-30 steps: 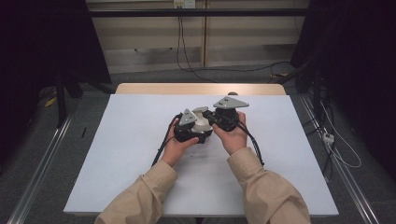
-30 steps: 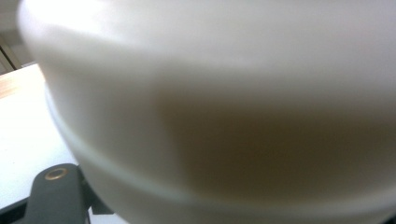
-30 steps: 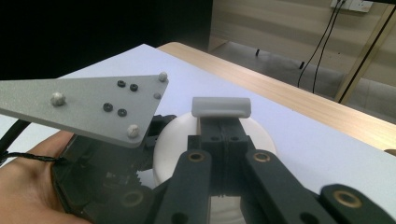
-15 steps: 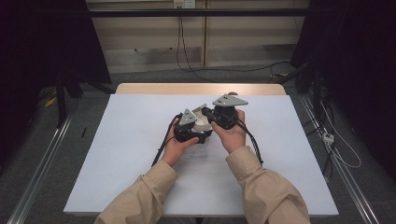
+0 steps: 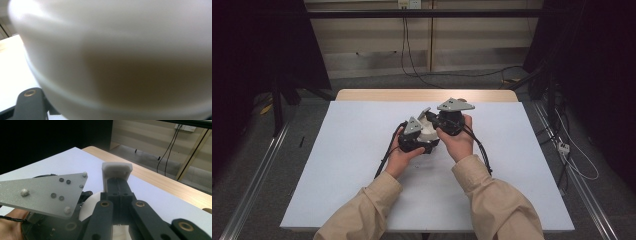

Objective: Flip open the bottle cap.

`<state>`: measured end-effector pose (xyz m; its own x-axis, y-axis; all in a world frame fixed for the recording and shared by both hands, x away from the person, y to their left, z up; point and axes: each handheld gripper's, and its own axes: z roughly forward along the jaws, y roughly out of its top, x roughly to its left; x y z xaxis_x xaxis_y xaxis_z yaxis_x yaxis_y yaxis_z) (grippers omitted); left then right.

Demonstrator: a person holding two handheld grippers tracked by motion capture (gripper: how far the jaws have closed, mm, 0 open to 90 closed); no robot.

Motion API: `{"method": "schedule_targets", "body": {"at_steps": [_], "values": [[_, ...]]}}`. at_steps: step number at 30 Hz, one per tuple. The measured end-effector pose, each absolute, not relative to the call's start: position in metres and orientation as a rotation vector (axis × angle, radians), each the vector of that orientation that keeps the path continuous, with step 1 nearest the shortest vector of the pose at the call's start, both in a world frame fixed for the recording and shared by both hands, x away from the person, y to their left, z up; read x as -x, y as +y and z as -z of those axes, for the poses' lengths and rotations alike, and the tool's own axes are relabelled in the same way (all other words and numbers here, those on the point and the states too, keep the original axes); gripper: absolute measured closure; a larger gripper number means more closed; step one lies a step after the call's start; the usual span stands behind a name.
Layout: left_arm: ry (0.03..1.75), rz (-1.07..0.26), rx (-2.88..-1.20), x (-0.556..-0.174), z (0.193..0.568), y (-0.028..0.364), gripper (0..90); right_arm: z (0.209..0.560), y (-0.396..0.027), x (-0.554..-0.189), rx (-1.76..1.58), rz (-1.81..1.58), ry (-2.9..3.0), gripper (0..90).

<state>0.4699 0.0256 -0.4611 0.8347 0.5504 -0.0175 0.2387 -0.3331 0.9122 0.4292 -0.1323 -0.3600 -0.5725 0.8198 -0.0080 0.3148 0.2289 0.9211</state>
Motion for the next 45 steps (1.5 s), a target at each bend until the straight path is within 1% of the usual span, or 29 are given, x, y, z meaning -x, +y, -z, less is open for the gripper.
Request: {"method": "schedule_targets", "body": {"at_steps": [45], "values": [[0.586,-0.361,-1.925,-0.47,0.461,0.025,18.7,0.362,-0.121,-0.448,-0.996,-1.282,2.028,90.0]]}}
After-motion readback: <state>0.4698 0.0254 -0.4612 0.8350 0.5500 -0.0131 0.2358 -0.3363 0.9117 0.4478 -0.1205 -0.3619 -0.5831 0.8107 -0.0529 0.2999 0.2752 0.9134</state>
